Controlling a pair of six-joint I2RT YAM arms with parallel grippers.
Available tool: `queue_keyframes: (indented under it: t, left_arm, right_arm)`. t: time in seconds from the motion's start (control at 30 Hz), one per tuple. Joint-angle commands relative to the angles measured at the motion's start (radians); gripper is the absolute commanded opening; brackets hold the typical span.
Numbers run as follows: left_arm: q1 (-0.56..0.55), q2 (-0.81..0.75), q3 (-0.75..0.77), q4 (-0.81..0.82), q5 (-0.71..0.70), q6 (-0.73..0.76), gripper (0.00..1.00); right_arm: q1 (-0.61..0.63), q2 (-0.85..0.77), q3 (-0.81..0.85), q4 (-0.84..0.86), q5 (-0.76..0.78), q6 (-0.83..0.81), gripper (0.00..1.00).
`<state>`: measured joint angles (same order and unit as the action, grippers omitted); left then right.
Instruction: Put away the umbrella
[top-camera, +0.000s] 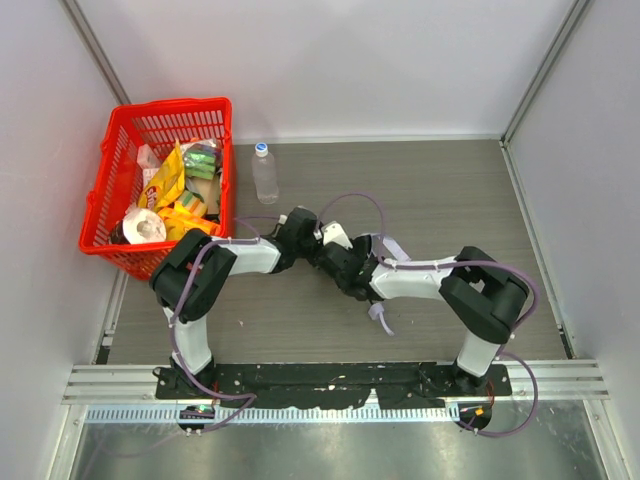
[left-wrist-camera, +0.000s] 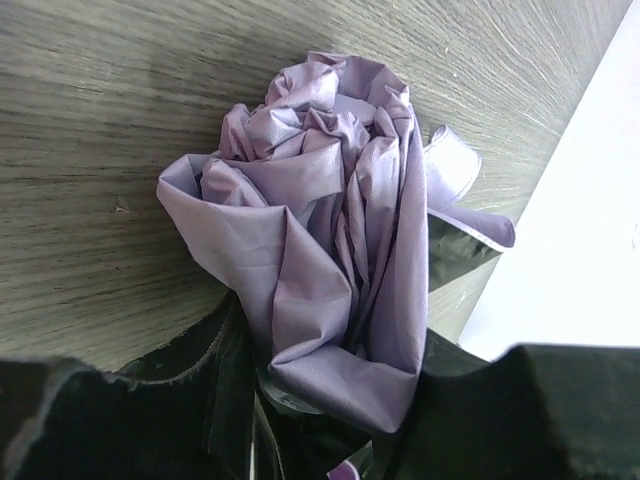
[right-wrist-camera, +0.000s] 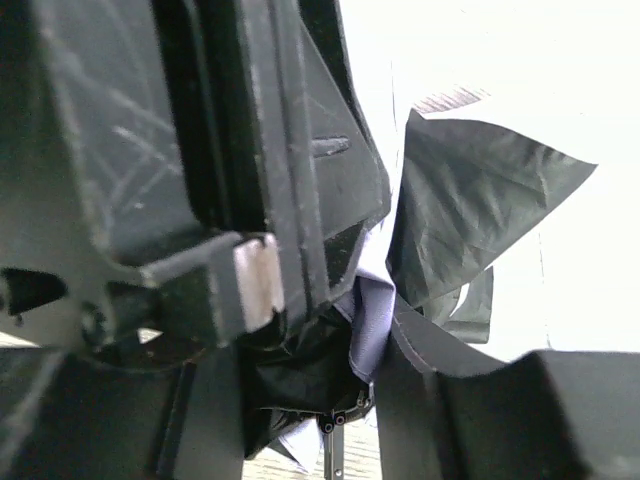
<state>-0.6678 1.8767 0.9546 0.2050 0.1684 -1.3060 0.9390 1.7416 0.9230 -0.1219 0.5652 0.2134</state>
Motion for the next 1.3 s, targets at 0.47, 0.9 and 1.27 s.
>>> queue_keyframes:
  t: [0.47, 0.9, 1.27]
  left_arm:
    - [-0.021, -0.149, 0.075, -0.249, -0.119, 0.298, 0.65]
    - [-0.007, -0.476, -0.114, -0.066, -0.14, 0.524, 0.74]
    - [-0.007, -0.436, -0.102, -0.052, -0.095, 0.689, 0.61]
  right_arm:
    - [-0.189, -0.023, -0.295, 0.312, -0.375, 0.11, 0.01]
    - [-0.302, -0.192, -0.452, 0.466, -0.521, 0.182, 0.01]
    - [-0.394, -0.381, -0.466, 0.447, -0.712, 0.259, 0.01]
